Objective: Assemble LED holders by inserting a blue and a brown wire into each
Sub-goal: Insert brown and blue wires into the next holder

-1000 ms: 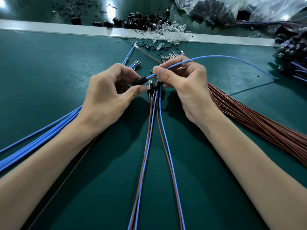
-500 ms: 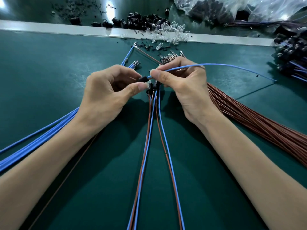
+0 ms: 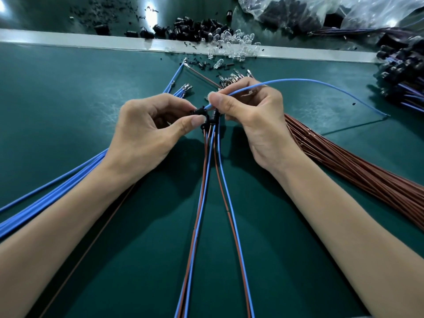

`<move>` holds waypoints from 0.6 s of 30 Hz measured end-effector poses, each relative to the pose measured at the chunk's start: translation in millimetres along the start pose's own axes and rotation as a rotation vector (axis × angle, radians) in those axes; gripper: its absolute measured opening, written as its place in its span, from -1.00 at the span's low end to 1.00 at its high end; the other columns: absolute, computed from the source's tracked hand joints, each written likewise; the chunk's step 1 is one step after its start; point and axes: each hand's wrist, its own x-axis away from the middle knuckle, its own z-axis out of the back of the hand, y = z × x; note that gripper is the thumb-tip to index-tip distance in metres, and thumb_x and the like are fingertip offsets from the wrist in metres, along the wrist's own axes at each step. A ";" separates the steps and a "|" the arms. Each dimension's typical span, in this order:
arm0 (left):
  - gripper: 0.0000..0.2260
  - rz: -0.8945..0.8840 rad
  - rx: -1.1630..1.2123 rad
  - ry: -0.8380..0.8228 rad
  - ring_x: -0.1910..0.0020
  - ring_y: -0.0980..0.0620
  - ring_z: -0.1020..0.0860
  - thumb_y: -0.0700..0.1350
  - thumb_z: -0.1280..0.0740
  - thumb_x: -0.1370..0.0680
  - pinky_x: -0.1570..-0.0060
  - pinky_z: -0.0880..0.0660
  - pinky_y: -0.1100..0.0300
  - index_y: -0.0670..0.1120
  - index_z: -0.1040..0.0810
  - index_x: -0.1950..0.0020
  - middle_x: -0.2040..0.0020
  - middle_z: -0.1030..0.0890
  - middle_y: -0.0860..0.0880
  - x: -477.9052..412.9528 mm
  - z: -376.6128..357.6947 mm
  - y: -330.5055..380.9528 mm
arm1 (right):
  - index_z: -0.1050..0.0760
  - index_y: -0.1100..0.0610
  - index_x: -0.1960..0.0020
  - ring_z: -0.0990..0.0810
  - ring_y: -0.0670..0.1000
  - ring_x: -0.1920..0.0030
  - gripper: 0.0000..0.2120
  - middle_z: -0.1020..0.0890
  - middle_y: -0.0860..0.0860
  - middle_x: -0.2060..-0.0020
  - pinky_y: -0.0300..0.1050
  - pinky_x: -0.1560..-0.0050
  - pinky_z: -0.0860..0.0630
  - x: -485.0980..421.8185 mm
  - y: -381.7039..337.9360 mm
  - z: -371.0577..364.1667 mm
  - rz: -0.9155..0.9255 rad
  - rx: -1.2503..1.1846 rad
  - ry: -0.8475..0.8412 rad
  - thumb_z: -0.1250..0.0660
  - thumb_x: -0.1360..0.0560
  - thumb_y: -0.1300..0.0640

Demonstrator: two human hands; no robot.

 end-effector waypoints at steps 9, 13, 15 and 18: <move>-0.87 0.000 -0.046 0.010 0.34 0.19 -0.52 0.00 -0.46 -0.36 0.26 -0.49 0.29 0.00 -0.62 0.15 0.26 -0.65 0.06 1.2 0.4 0.2 | -0.56 0.04 0.31 -0.58 -0.15 0.37 -0.82 -0.63 -0.10 0.43 -0.32 0.30 -0.47 2.0 2.0 -1.1 0.063 0.096 0.004 -0.54 -0.32 0.22; -0.90 -0.004 -0.060 0.021 0.34 0.24 -0.54 0.00 -0.47 -0.37 0.26 -0.48 0.38 0.04 -0.62 0.17 0.24 -0.66 0.12 1.9 1.6 0.0 | -0.57 0.01 0.32 -0.60 -0.08 0.33 -0.81 -0.64 -0.04 0.39 -0.19 0.24 -0.54 1.7 4.1 -1.2 0.074 0.150 -0.012 -0.56 -0.30 0.20; -0.92 -0.019 -0.048 0.032 0.33 0.27 -0.54 -0.01 -0.47 -0.38 0.24 -0.48 0.42 0.06 -0.62 0.17 0.20 -0.65 0.20 1.8 1.7 0.6 | -0.58 0.00 0.34 -0.60 -0.07 0.33 -0.81 -0.64 -0.04 0.39 -0.17 0.23 -0.55 2.1 3.9 -2.0 0.070 0.141 -0.018 -0.56 -0.30 0.21; -0.90 -0.035 -0.008 0.033 0.30 0.30 -0.56 -0.02 -0.46 -0.37 0.19 -0.47 0.44 0.08 -0.61 0.15 0.27 -0.65 0.29 0.8 0.9 1.0 | -0.58 0.05 0.32 -0.59 -0.10 0.35 -0.82 -0.64 -0.06 0.41 -0.25 0.25 -0.51 1.3 2.1 -1.6 0.052 0.045 -0.005 -0.53 -0.32 0.26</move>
